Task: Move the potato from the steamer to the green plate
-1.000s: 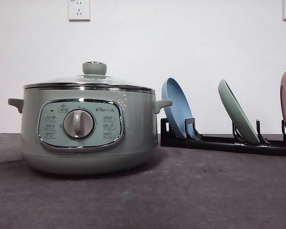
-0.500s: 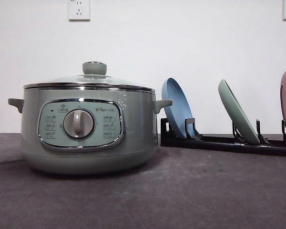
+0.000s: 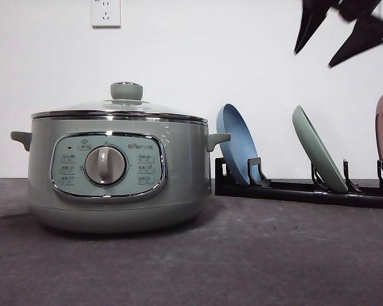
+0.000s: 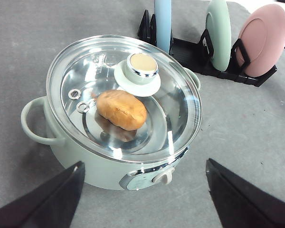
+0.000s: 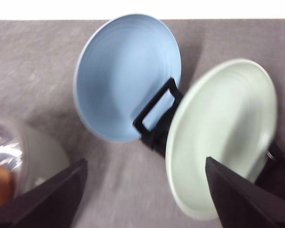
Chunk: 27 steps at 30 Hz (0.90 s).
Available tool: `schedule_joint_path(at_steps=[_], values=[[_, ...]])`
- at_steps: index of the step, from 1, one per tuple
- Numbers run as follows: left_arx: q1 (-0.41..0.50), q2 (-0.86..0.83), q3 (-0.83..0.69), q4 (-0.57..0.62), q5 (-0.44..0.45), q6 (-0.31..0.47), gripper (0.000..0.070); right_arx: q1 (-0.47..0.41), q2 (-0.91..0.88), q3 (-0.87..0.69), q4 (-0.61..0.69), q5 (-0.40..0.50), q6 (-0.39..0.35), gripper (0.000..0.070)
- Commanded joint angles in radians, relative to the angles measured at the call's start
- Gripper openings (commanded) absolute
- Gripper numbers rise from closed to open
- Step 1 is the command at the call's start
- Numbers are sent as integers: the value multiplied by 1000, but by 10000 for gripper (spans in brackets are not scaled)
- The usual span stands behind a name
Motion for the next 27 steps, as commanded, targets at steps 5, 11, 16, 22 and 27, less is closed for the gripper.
schedule_joint_path(at_steps=[5,11,16,22,27], values=[[-2,5,23,11,2,5,519,15,114,24,85,7,35,479],[-2,5,23,10,2,5,519,24,193,24,134,32,41,469],[-2,5,23,8,2,5,519,28,237,24,145,32,41,401],[-2,5,23,8,2,5,519,29,251,24,148,38,41,177],[-2,5,23,8,2,5,519,29,251,24,148,58,42,21]])
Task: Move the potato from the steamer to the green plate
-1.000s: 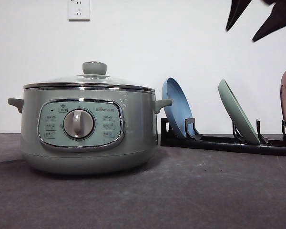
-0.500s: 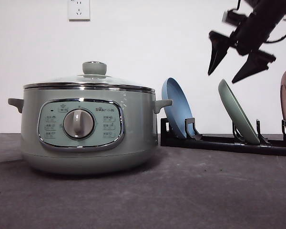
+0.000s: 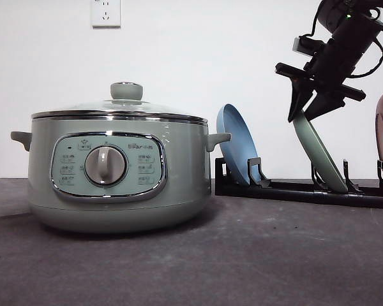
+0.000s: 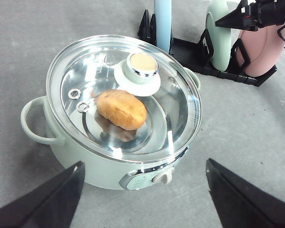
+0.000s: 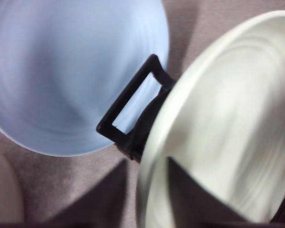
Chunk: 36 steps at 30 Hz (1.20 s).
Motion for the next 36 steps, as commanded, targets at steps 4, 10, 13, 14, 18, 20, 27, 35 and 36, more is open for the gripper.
schedule_joint_path(at_steps=[4,10,13,14,18,20,27,35,36], values=[[-3,5,23,9,2,5,519,3,17,24,8,2,24,5],[-3,5,23,9,2,5,519,4,-18,24,13,-3,25,5],[-3,5,23,9,2,5,519,5,-55,25,17,-4,25,5],[-3,5,23,9,2,5,519,5,-70,26,18,-4,25,5],[-3,5,23,9,2,5,519,10,-136,29,19,-7,21,5],[-3,5,23,9,2,5,519,13,-176,29,17,-16,16,5],[-3,5,23,11,2,6,519,63,-327,29,-90,-29,-48,5],[-3,5,23,13,2,6,519,186,-493,29,-352,140,-199,4],[-3,5,23,13,2,6,519,206,-508,29,-387,176,-214,4]])
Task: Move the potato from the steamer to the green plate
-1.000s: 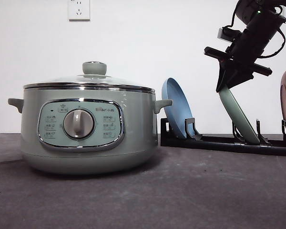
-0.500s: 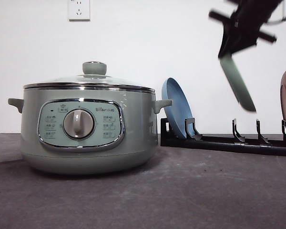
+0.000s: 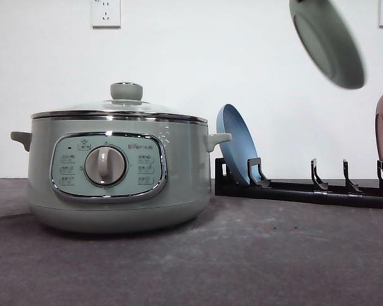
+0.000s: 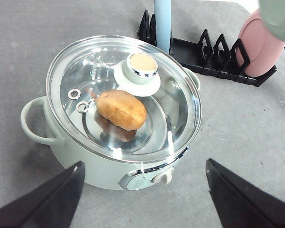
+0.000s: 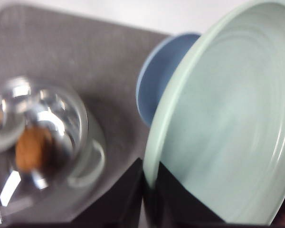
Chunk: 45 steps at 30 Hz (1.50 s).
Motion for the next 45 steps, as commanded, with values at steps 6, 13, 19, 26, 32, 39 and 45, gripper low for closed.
schedule_joint_path(at_steps=[6,13,19,26,32,39,45], values=[[-2,5,23,12,2,6,519,154,-54,5,-196,142,-76,4],[-2,5,23,12,2,6,519,357,-105,-223,-216,280,-48,4],[-2,5,23,12,2,6,519,504,-102,-442,-176,364,-15,4],[-2,5,23,12,2,6,519,624,-92,-620,-49,410,22,4],[-2,5,23,12,2,6,519,687,-14,-666,-4,410,42,4],[-2,5,23,11,2,6,519,768,113,-667,35,410,73,4],[-2,5,23,11,2,6,519,796,219,-667,40,402,128,4]])
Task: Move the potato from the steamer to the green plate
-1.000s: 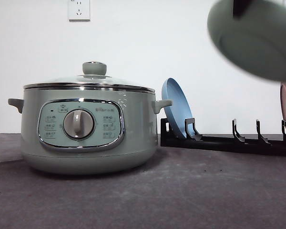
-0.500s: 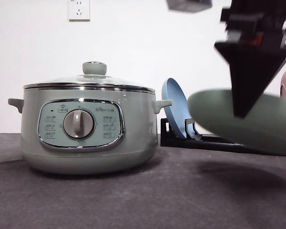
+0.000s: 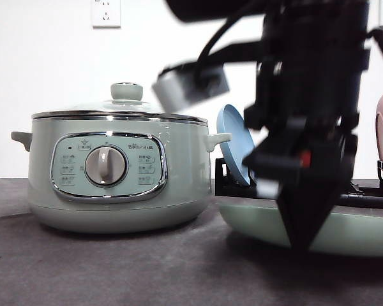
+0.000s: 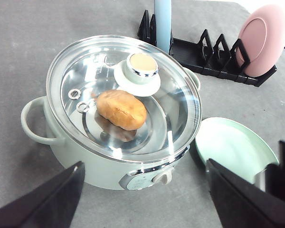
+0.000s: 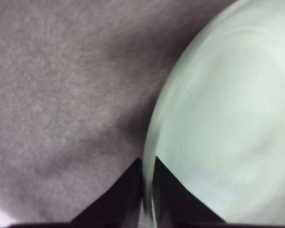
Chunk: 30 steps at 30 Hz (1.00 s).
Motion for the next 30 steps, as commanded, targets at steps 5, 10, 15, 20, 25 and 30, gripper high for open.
schedule_joint_path(at_steps=[5,10,15,20,25,30], values=[[-2,5,23,11,2,6,519,20,84,7,24,-44,50,102],[-2,5,23,11,2,6,519,20,86,7,31,-45,67,397],[-2,5,23,11,2,6,519,20,48,9,23,-46,67,399],[-2,5,23,11,2,6,519,19,-62,30,3,-46,66,399],[-2,5,23,11,2,6,519,3,-213,80,-4,-54,60,399],[-2,5,23,11,2,6,519,-72,-340,148,13,-114,29,398]])
